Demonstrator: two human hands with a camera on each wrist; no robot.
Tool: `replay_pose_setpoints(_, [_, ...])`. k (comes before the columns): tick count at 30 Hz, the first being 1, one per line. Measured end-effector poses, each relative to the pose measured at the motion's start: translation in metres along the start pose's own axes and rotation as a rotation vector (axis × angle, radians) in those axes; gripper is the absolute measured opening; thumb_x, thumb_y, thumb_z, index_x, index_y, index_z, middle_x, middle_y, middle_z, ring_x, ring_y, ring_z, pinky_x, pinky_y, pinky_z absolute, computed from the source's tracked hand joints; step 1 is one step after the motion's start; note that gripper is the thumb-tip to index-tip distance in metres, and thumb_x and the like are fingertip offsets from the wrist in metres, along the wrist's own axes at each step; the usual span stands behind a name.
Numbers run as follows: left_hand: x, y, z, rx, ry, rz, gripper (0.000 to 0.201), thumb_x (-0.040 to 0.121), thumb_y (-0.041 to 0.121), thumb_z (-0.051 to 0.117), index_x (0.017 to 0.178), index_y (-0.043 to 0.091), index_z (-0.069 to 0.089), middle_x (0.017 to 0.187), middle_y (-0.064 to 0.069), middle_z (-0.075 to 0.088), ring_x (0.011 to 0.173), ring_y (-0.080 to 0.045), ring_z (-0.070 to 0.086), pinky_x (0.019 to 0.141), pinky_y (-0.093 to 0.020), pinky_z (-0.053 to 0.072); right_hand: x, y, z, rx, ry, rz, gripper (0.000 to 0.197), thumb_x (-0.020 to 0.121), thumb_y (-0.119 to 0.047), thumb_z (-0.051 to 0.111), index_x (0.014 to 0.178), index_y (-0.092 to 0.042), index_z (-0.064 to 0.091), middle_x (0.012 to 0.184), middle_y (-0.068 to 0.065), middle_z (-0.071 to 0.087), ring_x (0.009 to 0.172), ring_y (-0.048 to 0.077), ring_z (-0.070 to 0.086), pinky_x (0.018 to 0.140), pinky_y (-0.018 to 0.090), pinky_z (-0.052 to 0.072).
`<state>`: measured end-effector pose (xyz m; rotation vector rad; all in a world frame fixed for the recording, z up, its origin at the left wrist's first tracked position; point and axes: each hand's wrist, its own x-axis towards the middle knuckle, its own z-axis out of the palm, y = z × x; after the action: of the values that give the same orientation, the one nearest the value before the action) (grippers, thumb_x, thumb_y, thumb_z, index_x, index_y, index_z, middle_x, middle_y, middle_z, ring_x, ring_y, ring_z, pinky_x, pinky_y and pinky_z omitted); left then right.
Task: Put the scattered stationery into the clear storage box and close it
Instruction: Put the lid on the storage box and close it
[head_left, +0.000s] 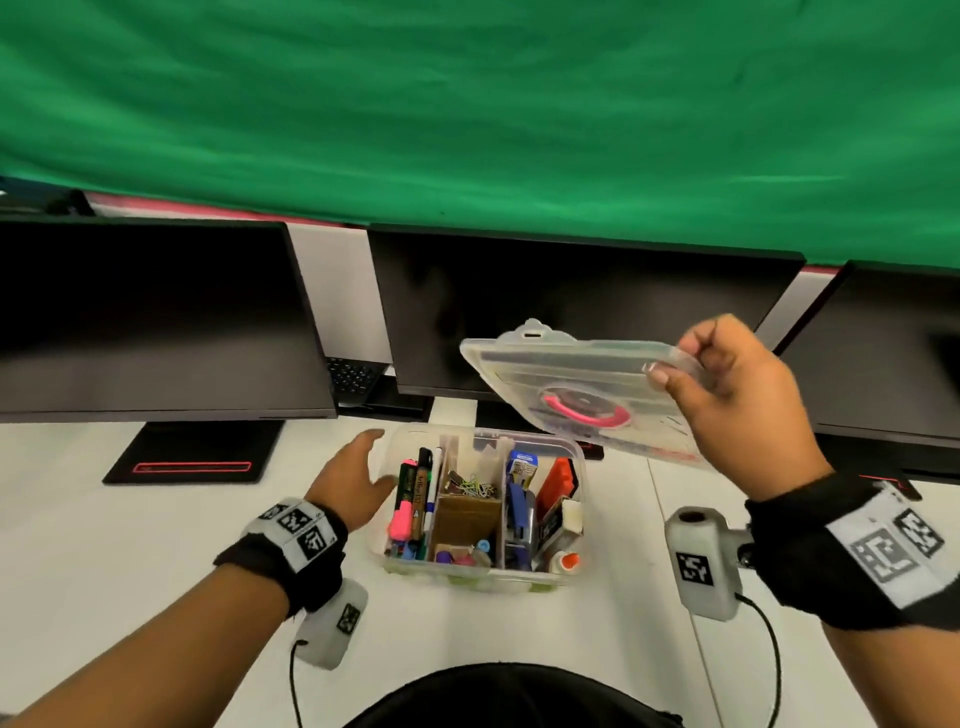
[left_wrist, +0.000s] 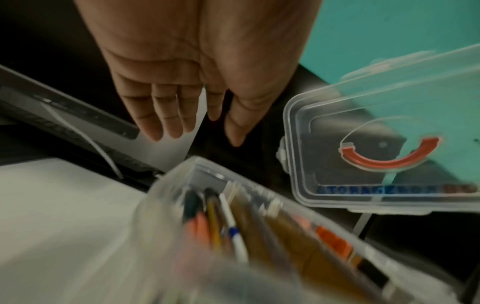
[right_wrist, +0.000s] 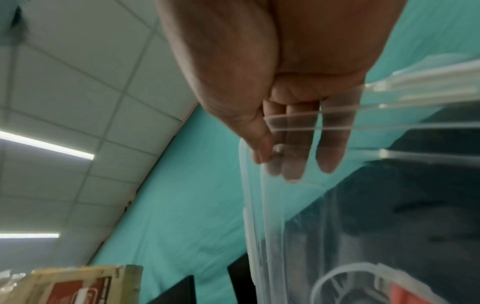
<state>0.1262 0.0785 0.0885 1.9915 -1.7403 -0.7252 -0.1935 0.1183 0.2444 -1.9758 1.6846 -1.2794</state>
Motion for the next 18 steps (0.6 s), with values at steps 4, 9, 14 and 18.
replay_pose_setpoints(4, [0.01, 0.018, -0.026, -0.204, -0.031, 0.058, 0.07, 0.086, 0.03, 0.065, 0.143, 0.017, 0.028, 0.143, -0.007, 0.044, 0.127, -0.023, 0.049, 0.101, -0.032, 0.04, 0.014, -0.029, 0.011, 0.257, 0.037, 0.027, 0.027, 0.087, -0.005, 0.062, 0.076, -0.024, 0.047, 0.073, 0.011, 0.063, 0.069, 0.019, 0.069, 0.066, 0.031, 0.055])
replay_pose_setpoints(9, [0.019, 0.014, -0.04, -0.554, -0.122, 0.05, 0.029, 0.088, 0.019, 0.063, 0.113, 0.02, 0.049, 0.11, -0.001, 0.06, 0.104, -0.019, 0.059, 0.093, -0.035, 0.048, 0.02, -0.025, 0.038, 0.582, -0.029, 0.189, 0.024, 0.089, 0.005, 0.053, 0.079, -0.014, 0.046, 0.055, 0.0, 0.062, 0.052, 0.007, 0.065, 0.05, 0.021, 0.056])
replay_pose_setpoints(14, [0.022, -0.006, -0.042, -0.704, -0.258, -0.124, 0.007, 0.094, 0.01, 0.053, 0.088, 0.013, 0.055, 0.082, -0.005, 0.062, 0.077, -0.019, 0.063, 0.067, -0.033, 0.055, 0.021, 0.021, 0.066, 0.446, -0.11, 0.478, 0.015, 0.088, -0.017, 0.062, 0.077, -0.014, 0.053, 0.069, 0.005, 0.056, 0.063, 0.014, 0.059, 0.058, 0.021, 0.052])
replay_pose_setpoints(18, [0.024, -0.018, -0.031, -0.661, -0.286, -0.194, 0.007, 0.093, 0.011, 0.055, 0.087, 0.01, 0.054, 0.084, -0.008, 0.064, 0.07, -0.017, 0.066, 0.056, -0.029, 0.057, 0.009, 0.061, 0.08, 0.174, -0.444, 0.744, 0.021, 0.082, -0.019, 0.07, 0.099, -0.02, 0.057, 0.088, 0.009, 0.063, 0.077, 0.022, 0.057, 0.068, 0.035, 0.05])
